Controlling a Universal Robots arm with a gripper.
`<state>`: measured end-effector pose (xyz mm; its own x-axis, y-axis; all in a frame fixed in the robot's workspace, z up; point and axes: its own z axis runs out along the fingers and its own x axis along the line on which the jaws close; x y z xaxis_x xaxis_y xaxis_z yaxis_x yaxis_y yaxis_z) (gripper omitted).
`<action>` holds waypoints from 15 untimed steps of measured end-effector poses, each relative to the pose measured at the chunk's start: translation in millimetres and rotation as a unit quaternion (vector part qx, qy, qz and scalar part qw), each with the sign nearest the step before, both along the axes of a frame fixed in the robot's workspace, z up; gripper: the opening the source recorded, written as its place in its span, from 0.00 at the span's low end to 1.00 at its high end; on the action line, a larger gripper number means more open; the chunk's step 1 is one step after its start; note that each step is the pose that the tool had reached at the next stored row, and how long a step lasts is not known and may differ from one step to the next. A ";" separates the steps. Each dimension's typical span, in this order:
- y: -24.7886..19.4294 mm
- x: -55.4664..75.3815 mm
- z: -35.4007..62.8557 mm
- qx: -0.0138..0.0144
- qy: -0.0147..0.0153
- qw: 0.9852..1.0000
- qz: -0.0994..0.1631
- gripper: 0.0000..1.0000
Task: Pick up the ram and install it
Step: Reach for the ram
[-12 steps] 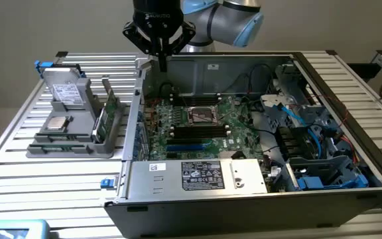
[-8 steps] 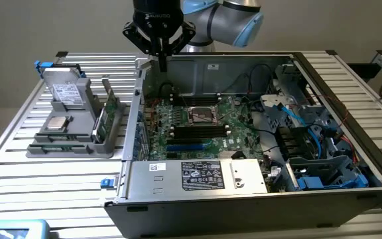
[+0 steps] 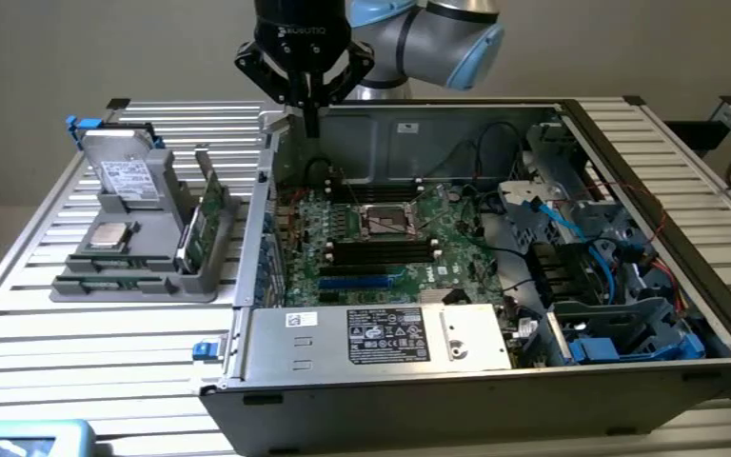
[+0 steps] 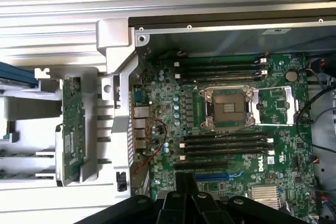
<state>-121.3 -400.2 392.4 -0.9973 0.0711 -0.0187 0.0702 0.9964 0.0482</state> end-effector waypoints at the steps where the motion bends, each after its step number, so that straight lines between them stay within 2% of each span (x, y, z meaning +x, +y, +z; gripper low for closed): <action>1: -1.7 -0.8 -0.1 0.000 0.000 1.000 0.000 0.11; 8: -10.9 -24.6 -0.2 0.000 0.000 1.000 0.000 0.11; 15: -12.7 -56.3 -1.4 0.000 0.000 1.000 0.000 0.11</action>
